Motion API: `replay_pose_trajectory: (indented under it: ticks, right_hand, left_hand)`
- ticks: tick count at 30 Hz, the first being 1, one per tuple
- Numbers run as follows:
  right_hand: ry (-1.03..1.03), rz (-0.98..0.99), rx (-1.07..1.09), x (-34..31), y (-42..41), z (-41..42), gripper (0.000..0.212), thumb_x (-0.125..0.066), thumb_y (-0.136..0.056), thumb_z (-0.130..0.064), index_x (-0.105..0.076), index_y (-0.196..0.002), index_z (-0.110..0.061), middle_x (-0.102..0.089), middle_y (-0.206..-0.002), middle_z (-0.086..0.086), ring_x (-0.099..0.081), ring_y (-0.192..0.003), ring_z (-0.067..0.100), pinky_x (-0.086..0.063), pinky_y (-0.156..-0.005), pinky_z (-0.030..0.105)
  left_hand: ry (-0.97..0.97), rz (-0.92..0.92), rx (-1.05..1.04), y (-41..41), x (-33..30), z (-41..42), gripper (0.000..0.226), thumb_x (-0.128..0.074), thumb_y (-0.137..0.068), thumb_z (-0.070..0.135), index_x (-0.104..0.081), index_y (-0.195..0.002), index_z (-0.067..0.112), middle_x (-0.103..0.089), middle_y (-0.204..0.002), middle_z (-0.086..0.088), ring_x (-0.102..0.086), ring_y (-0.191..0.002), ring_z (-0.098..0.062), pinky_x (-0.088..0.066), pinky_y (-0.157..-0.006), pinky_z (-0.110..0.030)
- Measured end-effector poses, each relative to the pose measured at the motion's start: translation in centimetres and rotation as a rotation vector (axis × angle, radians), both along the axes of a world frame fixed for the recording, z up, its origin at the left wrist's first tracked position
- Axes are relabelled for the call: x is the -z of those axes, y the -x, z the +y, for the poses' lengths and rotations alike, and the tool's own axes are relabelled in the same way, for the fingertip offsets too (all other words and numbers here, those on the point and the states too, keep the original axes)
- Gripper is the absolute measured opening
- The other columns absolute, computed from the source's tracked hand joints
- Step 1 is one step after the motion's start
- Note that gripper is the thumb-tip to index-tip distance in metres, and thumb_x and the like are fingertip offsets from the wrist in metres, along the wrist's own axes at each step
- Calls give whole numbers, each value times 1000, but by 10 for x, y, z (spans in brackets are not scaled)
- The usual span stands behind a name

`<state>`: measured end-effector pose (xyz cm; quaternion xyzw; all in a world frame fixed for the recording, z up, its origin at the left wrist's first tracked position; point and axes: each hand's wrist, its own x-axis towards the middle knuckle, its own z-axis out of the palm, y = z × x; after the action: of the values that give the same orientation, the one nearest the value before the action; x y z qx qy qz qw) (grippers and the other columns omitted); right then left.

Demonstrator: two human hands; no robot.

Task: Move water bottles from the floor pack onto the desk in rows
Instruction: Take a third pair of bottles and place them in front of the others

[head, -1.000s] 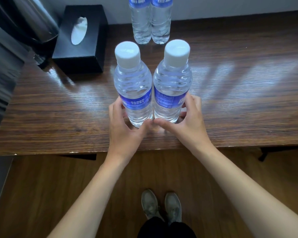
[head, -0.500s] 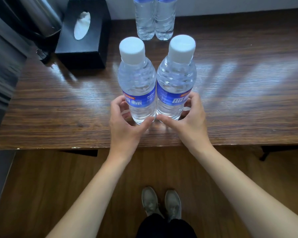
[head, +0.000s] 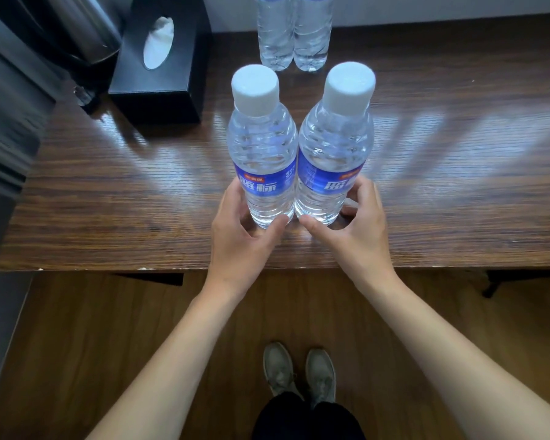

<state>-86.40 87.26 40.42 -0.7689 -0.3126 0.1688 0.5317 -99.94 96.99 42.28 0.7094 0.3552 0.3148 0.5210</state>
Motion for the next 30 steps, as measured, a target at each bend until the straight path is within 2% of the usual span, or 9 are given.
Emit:
replay_pose_trajectory:
  ticks: [6, 10, 12, 14, 16, 21, 30]
  right_hand:
    - [16, -35, 87, -1, 5, 2, 69, -87, -61, -45, -48, -114, -24, -58, -111, -5, -60, -98, 5, -53, -76, 22]
    - [28, -45, 113, 2, 7, 4, 73, -87, -60, -46, -47, -116, -23, -55, -111, -6, -61, -96, 9, -54, -74, 26]
    - [28, -45, 120, 2, 7, 4, 73, -87, -60, -45, -46, -116, -23, -55, -112, -6, -61, -97, 10, -55, -74, 28]
    - [29, -48, 118, 1, 8, 4, 73, -87, -60, -44, -46, -116, -23, -55, -113, -5, -59, -98, 7, -54, -75, 27]
    - [26, -48, 114, 0, 8, 3, 73, -87, -61, -44, -45, -118, -22, -54, -115, -5, -59, -100, 8, -54, -76, 27]
    - [11, -55, 112, 0, 10, 2, 75, -85, -62, -46, -45, -121, -21, -54, -117, -6, -60, -104, 12, -54, -78, 28]
    - [45, -104, 161, 0, 17, 0, 72, -86, -63, -41, -48, -121, -19, -51, -114, -7, -54, -104, 5, -52, -84, 26]
  left_hand:
    - [29, -17, -35, -1, 2, -2, 63, -82, -78, 11, -51, -133, 6, -66, -123, 2, -65, -114, -8, -52, -92, -20]
    - [45, -16, -29, -1, 4, -3, 64, -82, -79, 12, -50, -134, 8, -66, -126, 0, -64, -118, -12, -53, -99, -31]
    - [40, -13, -32, 0, 6, -3, 66, -82, -78, 19, -49, -135, 9, -64, -129, -2, -62, -121, -16, -51, -103, -41]
    - [24, 4, -53, 1, 7, -4, 73, -84, -76, 30, -48, -136, 10, -62, -131, -5, -61, -123, -19, -51, -103, -45]
    - [-22, 48, -95, 2, 8, -6, 74, -86, -73, 34, -51, -134, 12, -63, -128, -3, -63, -120, -17, -53, -99, -43]
    - [-66, 84, -218, -3, 9, -14, 61, -87, -73, 24, -59, -126, 13, -65, -119, 2, -63, -116, -14, -58, -93, -38]
    - [-59, 97, -288, -8, 7, -22, 57, -86, -74, 21, -59, -124, 12, -65, -117, 2, -63, -114, -11, -57, -94, -34]
